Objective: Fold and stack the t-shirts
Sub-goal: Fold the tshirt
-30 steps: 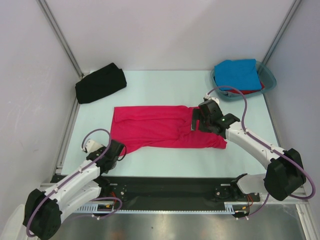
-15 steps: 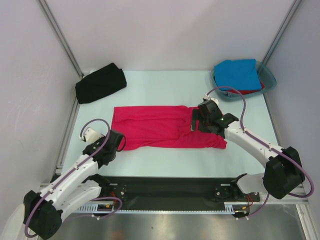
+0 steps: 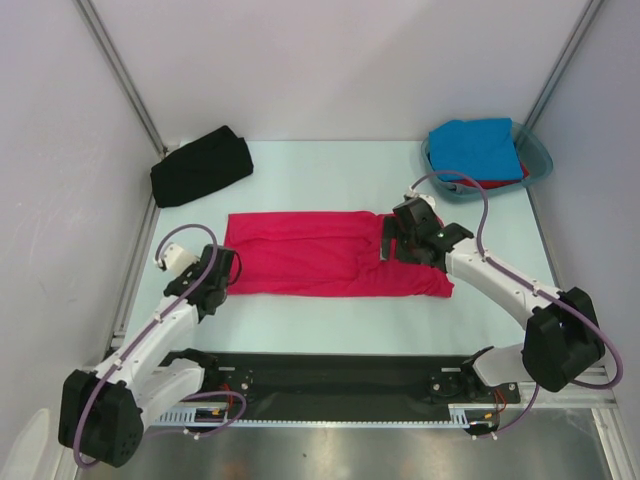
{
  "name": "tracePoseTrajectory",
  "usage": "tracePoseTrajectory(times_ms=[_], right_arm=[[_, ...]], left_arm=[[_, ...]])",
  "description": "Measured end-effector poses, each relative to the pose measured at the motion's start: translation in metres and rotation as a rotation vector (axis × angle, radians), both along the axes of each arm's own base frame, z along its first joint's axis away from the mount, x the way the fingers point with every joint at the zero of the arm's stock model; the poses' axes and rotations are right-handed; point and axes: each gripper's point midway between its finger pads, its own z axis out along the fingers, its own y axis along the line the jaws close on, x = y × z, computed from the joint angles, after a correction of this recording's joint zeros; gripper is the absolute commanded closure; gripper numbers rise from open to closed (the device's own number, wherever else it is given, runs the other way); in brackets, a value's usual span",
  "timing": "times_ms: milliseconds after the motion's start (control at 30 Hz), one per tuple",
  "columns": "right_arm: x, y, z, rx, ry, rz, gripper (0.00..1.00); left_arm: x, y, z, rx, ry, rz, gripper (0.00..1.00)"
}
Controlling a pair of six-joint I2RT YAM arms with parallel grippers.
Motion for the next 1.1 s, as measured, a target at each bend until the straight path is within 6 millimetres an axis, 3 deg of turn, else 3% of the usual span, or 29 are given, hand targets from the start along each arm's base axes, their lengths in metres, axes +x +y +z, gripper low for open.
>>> tracePoseTrajectory(times_ms=[467, 800, 867, 900, 967, 1033, 1100], right_arm=[[0.007, 0.001, 0.0, -0.006, 0.0, -0.025, 0.1], [0.011, 0.001, 0.002, -0.012, -0.004, -0.037, 0.1], [0.011, 0.001, 0.002, -0.012, -0.005, -0.04, 0.1], [0.012, 0.001, 0.002, -0.014, -0.006, -0.042, 0.1], [0.011, 0.0, 0.002, -0.018, -0.005, -0.044, 0.1], [0.011, -0.001, 0.002, -0.022, -0.004, -0.046, 0.1], [0.011, -0.002, 0.002, -0.028, -0.002, -0.049, 0.1]], left_arm=[[0.033, 0.002, 0.001, 0.003, 0.007, -0.06, 1.0], [0.056, 0.015, 0.006, 0.032, 0.022, -0.069, 0.96], [0.06, 0.014, 0.002, 0.035, 0.043, -0.087, 0.78], [0.062, 0.012, -0.001, 0.034, 0.056, -0.099, 0.45], [0.066, 0.01, -0.008, 0.034, 0.084, -0.124, 0.15], [0.068, 0.007, -0.015, 0.029, 0.111, -0.144, 0.0], [0.07, 0.005, -0.021, 0.021, 0.139, -0.158, 0.0]])
